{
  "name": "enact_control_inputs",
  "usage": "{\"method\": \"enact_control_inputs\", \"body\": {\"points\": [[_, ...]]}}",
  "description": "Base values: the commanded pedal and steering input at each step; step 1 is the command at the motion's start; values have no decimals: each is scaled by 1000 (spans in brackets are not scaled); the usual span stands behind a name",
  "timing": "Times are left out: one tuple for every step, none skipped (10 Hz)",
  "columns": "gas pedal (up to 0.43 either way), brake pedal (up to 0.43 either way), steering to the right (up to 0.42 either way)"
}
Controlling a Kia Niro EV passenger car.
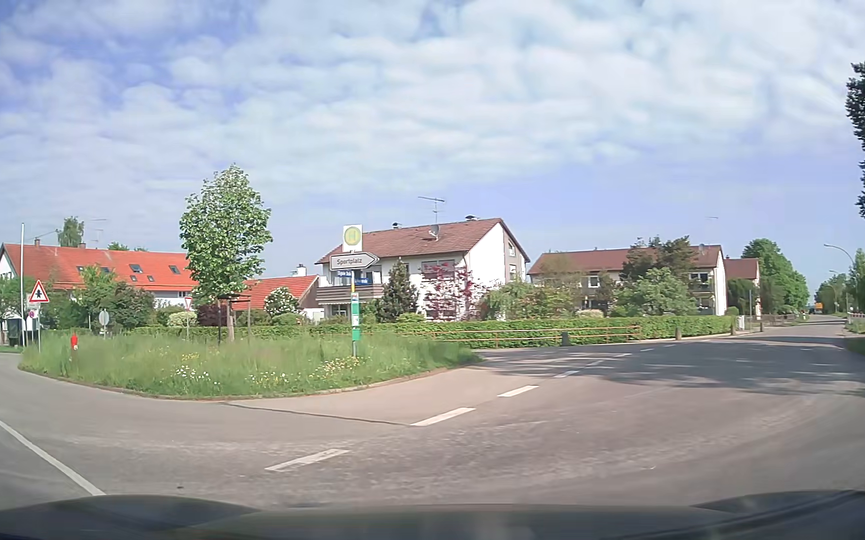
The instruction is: Follow the waypoints while adhering to traffic rules and regulations
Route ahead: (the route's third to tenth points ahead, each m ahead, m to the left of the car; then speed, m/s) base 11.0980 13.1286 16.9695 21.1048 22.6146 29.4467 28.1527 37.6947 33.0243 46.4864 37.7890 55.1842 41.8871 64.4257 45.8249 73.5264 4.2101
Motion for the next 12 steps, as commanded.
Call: {"method": "enact_control_inputs", "body": {"points": [[138,0,-391],[138,0,-403],[138,0,-416],[138,0,-430],[138,0,-440],[138,0,-449],[138,0,-459],[138,0,-470],[138,0,-478],[138,0,-483],[138,0,-483],[138,0,-481]]}}
